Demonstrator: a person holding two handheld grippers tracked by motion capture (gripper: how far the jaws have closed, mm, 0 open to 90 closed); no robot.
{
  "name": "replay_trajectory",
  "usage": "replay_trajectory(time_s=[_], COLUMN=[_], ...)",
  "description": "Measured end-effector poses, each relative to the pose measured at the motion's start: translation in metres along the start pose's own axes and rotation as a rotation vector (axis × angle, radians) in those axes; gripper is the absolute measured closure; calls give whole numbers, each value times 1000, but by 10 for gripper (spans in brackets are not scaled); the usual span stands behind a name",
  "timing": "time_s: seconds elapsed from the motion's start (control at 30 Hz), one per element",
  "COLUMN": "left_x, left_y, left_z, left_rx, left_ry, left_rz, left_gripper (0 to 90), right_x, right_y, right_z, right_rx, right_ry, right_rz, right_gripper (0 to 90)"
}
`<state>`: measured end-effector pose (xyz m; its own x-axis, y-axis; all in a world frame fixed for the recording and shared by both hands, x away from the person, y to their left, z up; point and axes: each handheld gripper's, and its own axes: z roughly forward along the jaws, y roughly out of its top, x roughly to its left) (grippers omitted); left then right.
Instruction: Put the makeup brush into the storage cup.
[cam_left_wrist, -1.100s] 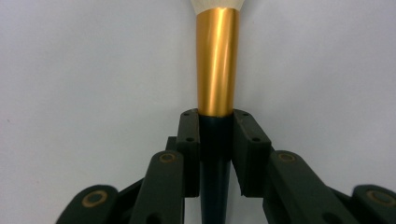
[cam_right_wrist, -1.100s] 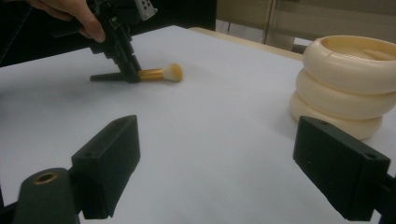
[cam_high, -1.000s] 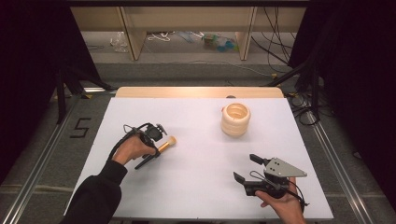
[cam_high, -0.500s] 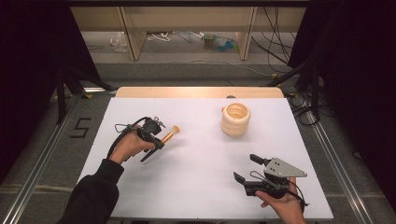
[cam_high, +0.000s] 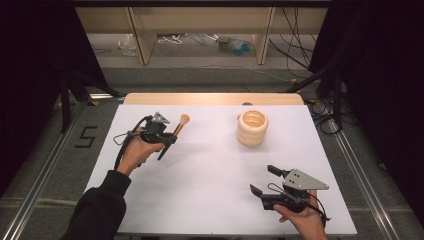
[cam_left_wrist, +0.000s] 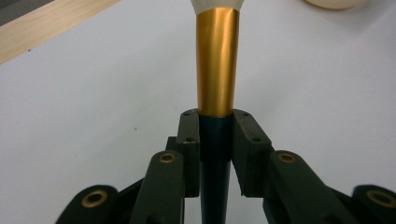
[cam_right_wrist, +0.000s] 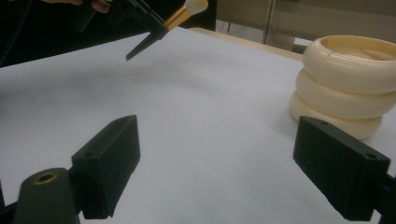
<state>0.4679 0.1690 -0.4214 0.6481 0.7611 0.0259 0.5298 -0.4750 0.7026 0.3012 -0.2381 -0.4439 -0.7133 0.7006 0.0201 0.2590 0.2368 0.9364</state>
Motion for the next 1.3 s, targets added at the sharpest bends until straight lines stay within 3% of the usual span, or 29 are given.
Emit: replay_trajectory(time_s=[0.2, 0.4, 0.5, 0.63, 0.67, 0.7, 0.73, 0.9, 0.93, 1.03, 1.23, 1.3], left_x=[4, 2, 2, 1, 0, 0, -1, -3, -4, -6, -12, -14], left_y=[2, 4, 4, 6, 7, 7, 8, 11, 12, 14, 20, 21], left_z=[-4, -6, -6, -7, -5, -7, -6, -5, -5, -5, -4, -4], left_rx=[-40, -156, -189, -218, -242, -245, -272, -338, -347, -386, -453, -477], left_ry=[29, 48, 16, 12, 8, 13, 8, 8, 11, 6, -6, -11], left_rz=[16, -53, -58, -57, -82, -72, -90, -111, -119, -136, -144, -130], left_gripper=[743, 743, 743, 743, 743, 743, 743, 743, 743, 743, 743, 743], right_x=[0, 0, 0, 0, 0, 0, -1, 0, -2, -1, -2, -2], right_y=[0, 0, 0, -1, -1, -1, 0, 0, 1, 0, 0, 1], right_z=[0, 0, 0, 1, 1, 1, 1, 0, -1, 0, 0, 0], right_rx=[5, 0, 1, -13, -13, -18, -20, -1, 10, 2, -14, -15], right_ry=[1, 1, 1, 11, 11, 7, -3, 2, -10, 1, -3, -3], right_rz=[2, 4, 4, 13, 13, 6, -11, 4, -16, 5, -12, -13], right_gripper=[157, 158, 157, 158, 158, 158, 157, 157, 157, 157, 157, 157])
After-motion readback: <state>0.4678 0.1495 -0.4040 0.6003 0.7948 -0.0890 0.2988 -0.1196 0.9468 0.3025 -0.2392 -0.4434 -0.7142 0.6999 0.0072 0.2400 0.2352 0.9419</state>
